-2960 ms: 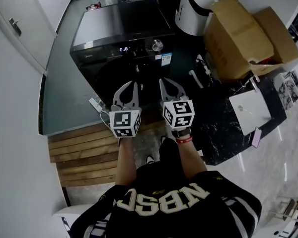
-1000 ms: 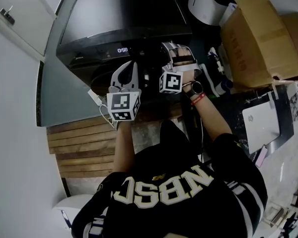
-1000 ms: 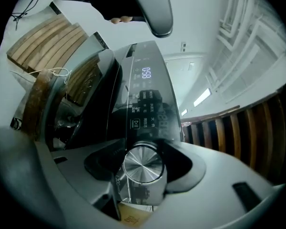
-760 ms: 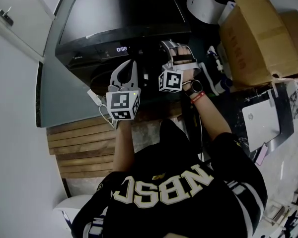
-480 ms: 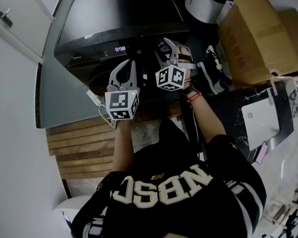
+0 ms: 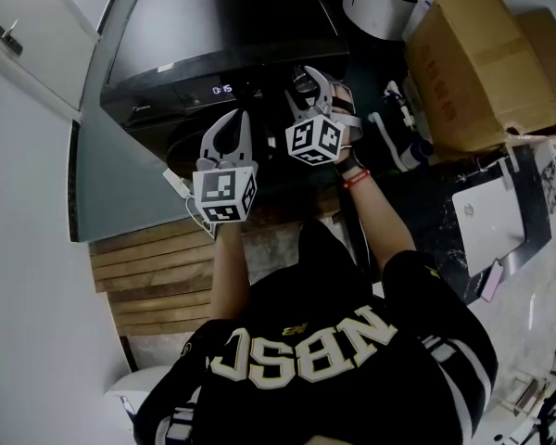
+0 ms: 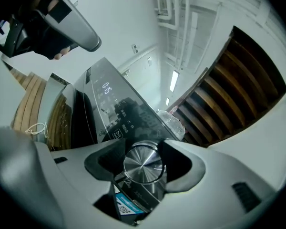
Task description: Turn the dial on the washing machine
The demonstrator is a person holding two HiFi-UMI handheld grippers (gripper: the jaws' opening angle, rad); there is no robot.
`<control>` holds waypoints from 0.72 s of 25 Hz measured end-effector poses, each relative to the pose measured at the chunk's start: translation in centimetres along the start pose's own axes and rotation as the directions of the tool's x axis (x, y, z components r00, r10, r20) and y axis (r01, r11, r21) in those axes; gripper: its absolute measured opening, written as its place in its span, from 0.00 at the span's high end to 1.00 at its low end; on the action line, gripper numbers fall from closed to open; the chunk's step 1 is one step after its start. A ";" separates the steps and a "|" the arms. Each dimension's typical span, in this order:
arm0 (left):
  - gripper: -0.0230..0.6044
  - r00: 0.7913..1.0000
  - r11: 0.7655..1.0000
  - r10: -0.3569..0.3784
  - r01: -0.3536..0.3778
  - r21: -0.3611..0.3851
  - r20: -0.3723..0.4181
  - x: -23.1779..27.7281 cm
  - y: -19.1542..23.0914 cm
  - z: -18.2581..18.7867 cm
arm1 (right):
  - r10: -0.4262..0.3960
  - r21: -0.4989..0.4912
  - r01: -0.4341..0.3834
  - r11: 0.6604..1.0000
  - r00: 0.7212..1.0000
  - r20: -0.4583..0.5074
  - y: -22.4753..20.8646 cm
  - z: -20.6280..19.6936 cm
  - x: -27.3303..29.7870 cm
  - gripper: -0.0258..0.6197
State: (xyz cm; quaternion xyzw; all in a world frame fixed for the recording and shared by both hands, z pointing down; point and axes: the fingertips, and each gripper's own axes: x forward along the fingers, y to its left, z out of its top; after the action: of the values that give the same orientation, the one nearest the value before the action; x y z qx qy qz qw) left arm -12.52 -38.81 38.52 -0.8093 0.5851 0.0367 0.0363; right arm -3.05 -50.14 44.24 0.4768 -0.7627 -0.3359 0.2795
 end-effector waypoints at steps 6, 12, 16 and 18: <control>0.94 1.000 1.000 0.011 -0.011 -0.002 0.002 -0.3 0.3 0.0 | -0.013 0.145 0.010 0.989 1.000 0.015 -0.6 -0.1 0.0 0.56; 0.94 1.000 1.000 0.021 -0.021 0.001 0.009 -0.7 0.6 0.4 | -0.044 0.428 0.029 0.903 0.999 0.026 -1.7 -0.2 -0.2 0.56; 0.94 1.000 1.000 0.023 -0.023 0.000 0.009 -0.8 0.6 0.4 | -0.039 0.431 0.027 0.902 0.999 0.020 -1.6 -0.4 -0.2 0.56; 0.94 1.000 1.000 0.023 -0.023 -0.003 0.008 -0.7 0.6 0.3 | -0.040 0.446 0.028 0.895 0.999 0.018 -1.6 -0.4 -0.1 0.56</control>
State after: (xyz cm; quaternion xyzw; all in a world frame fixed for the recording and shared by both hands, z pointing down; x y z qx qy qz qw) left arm -13.30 -38.27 38.28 -0.8026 0.5940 0.0413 0.0370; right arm -1.84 -50.62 43.22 0.5367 -0.8146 -0.1638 0.1468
